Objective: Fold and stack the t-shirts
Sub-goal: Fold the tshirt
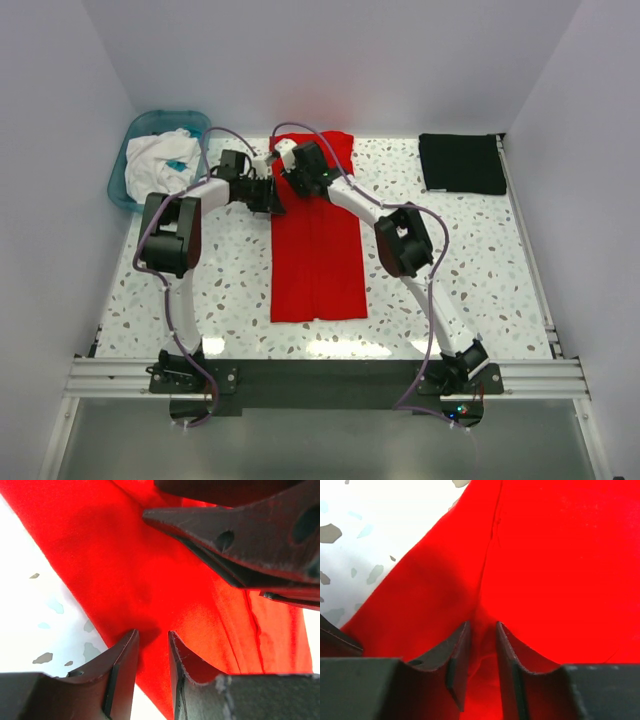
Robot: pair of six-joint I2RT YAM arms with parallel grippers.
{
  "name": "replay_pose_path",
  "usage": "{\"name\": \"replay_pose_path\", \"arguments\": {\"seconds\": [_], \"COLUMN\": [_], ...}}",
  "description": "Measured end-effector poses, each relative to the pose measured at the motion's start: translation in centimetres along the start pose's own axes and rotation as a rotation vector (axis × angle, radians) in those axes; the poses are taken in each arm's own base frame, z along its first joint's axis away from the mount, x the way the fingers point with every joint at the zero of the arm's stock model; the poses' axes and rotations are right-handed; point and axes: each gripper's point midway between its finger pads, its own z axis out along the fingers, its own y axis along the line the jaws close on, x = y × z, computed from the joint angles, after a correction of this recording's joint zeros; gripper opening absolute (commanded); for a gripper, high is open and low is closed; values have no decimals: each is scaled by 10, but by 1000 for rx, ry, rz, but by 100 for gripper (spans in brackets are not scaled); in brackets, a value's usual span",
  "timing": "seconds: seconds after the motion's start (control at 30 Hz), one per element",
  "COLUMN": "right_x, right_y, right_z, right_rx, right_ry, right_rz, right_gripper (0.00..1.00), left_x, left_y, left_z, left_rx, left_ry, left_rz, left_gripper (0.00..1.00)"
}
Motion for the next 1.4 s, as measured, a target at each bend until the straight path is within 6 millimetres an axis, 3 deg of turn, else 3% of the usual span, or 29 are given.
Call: {"name": "replay_pose_path", "arguments": {"seconds": [0.13, 0.37, 0.63, 0.7, 0.8, 0.87, 0.9, 1.1, 1.4], "right_x": [2, 8, 15, 19, 25, 25, 25, 25, 26], "right_y": [-2, -2, -8, -13, -19, -25, -27, -31, -31], "right_z": [1, 3, -7, -10, -12, -12, -13, -13, -14], "right_rx": [13, 19, 54, 72, 94, 109, 112, 115, 116], "right_ry": [5, 1, 18, 29, 44, 45, 44, 44, 45], "right_rz": [-5, -16, -34, -37, -34, -32, -33, -29, -37], "right_gripper": [25, 9, 8, 9, 32, 37, 35, 0, 0], "left_x": [0, 0, 0, -1, -1, -1, -1, 0, -1], "left_y": [0, 1, 1, 1, 1, 1, 1, 1, 1], "left_z": [0, 0, 0, 0, 0, 0, 0, 0, 0], "left_rx": [3, 9, 9, 9, 10, 10, 10, 11, 10], "left_ry": [3, 4, 4, 4, 4, 4, 4, 5, 5], "left_rz": [-4, -8, -8, -8, -8, -8, -9, -9, -10], "left_gripper": [35, 35, 35, 35, 35, 35, 35, 35, 35]}}
